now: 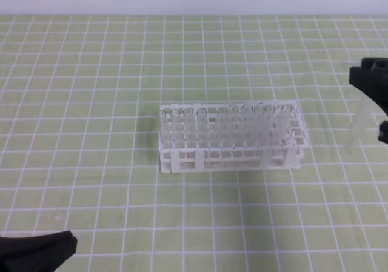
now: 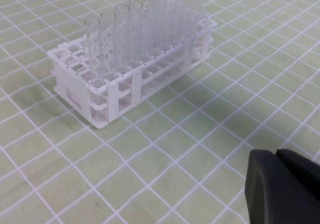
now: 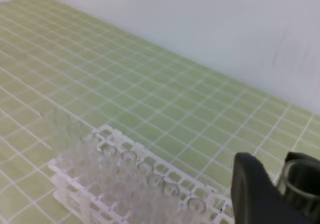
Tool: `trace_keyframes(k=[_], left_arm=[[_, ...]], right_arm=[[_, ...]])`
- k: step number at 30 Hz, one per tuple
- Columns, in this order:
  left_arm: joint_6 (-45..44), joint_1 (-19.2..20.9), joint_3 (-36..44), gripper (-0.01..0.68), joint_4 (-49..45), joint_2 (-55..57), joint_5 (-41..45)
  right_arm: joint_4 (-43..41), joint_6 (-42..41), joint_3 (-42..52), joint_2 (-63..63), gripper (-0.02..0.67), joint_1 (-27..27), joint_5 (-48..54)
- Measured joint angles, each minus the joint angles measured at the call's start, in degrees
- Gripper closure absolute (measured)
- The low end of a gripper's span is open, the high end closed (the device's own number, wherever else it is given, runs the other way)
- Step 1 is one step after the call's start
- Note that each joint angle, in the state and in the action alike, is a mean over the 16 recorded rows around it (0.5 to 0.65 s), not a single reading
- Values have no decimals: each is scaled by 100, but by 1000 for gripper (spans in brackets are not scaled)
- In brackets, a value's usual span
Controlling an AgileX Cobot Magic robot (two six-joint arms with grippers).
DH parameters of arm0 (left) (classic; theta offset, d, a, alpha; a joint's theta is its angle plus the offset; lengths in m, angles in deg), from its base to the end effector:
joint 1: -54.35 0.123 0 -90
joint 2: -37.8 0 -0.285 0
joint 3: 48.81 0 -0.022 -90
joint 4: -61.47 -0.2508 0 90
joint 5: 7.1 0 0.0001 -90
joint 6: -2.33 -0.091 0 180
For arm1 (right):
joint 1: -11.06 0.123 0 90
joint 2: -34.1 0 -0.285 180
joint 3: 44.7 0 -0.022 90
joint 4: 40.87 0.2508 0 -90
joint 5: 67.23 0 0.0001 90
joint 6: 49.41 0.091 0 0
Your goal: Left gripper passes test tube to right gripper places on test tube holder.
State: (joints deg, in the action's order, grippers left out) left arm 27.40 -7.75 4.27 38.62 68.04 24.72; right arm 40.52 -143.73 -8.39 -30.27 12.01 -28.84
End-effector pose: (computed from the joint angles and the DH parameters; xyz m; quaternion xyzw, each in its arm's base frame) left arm 0.0550 -0.0639 0.2826 0.3443 0.7572 -0.2332 0.5038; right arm 0.1948 0.0592 0.3336 -0.2976 0.7278 0.1899 0.5879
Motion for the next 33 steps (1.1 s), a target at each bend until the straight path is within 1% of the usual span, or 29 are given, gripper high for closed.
trace_keyframes(k=[10,15,18,22,25,33], left_arm=[[0,-1,-2,675,9,-7,5],[0,-1,-2,675,9,-7,5],[0,-1,-1,675,5,-7,0],[0,-1,-1,675,4,-6,5],[0,0,1,675,-5,1,0],[0,0,0,675,-1,2,5]], right_arm=[[554,-928,-447,-1105,545,58,455],[725,-1348,-554,-1334,545,313,149],[639,-1389,-622,-1466,545,538,-204],[331,-1149,-736,-1685,545,911,-830],[-31,-814,-824,-1856,545,1199,-1316],[-1028,656,-985,-2171,545,1643,-2262]])
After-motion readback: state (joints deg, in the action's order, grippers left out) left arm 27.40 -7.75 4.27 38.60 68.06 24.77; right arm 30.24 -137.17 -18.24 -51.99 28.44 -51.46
